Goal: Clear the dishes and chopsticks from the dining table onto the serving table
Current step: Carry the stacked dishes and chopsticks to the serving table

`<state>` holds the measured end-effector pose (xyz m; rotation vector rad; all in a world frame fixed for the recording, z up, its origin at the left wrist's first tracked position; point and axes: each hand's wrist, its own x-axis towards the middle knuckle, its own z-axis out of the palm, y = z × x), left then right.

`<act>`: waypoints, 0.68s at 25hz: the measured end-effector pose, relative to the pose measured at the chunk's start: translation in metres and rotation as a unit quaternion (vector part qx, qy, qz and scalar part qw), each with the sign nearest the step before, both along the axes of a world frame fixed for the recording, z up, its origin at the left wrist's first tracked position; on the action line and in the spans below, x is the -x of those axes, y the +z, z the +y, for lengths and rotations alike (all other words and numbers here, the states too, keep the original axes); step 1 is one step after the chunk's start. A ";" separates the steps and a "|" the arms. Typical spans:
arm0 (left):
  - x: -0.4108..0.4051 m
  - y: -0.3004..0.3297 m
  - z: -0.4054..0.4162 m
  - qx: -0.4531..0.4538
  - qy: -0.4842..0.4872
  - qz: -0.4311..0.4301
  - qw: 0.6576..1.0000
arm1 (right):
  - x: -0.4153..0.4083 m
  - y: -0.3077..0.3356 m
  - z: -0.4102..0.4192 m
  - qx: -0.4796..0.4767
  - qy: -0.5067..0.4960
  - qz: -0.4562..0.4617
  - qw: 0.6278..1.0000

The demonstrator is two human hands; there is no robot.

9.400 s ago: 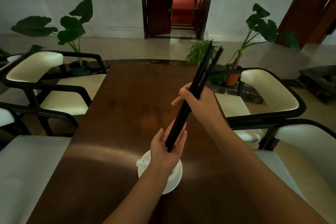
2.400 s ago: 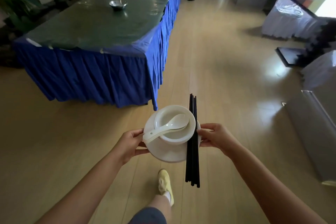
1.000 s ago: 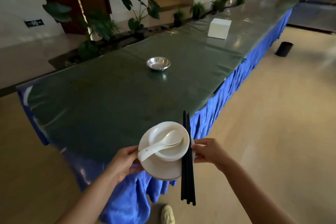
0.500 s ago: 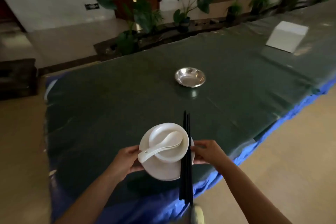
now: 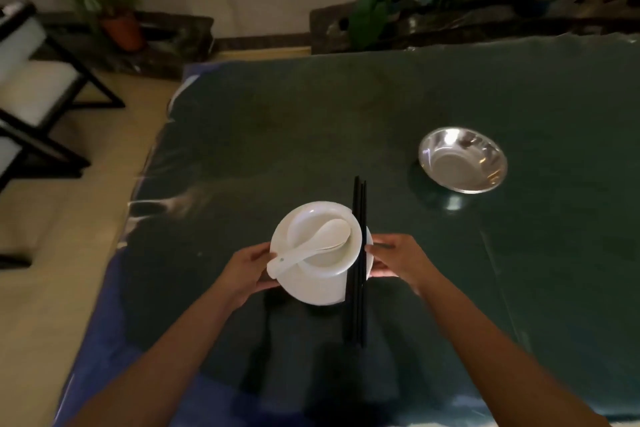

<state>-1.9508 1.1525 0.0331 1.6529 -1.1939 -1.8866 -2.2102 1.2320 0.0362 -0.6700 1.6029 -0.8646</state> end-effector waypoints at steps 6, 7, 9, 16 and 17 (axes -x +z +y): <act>0.002 -0.034 -0.014 -0.012 -0.009 -0.063 0.998 | 0.003 -0.046 -0.024 -0.056 0.025 -0.011 0.998; 0.003 -0.040 -0.017 -0.013 -0.013 -0.071 0.997 | 0.003 -0.053 -0.028 -0.063 0.027 -0.011 0.998; 0.004 -0.050 -0.021 -0.013 -0.016 -0.083 0.996 | 0.004 -0.063 -0.033 -0.071 0.031 -0.005 0.997; -0.001 -0.058 -0.030 0.127 -0.141 -0.221 0.957 | 0.011 -0.081 -0.038 -0.082 0.083 0.036 0.993; -0.001 -0.056 -0.035 0.165 -0.160 -0.264 0.937 | 0.016 -0.081 -0.039 -0.086 0.097 0.060 0.990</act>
